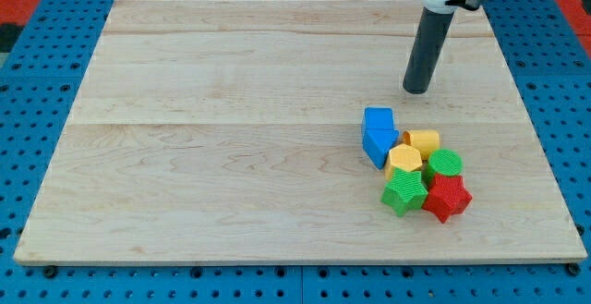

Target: Move the green circle towards the top center

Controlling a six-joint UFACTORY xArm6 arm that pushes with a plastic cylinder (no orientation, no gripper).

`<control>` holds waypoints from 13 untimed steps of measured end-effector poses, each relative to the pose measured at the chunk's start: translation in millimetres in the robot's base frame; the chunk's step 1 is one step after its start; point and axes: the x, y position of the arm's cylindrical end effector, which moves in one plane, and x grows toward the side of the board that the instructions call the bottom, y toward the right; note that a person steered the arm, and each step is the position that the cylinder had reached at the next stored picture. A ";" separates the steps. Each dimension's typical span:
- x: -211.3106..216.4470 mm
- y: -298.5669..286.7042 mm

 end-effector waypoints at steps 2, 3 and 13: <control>13.7 47.1; 59.9 77.1; 78.1 28.1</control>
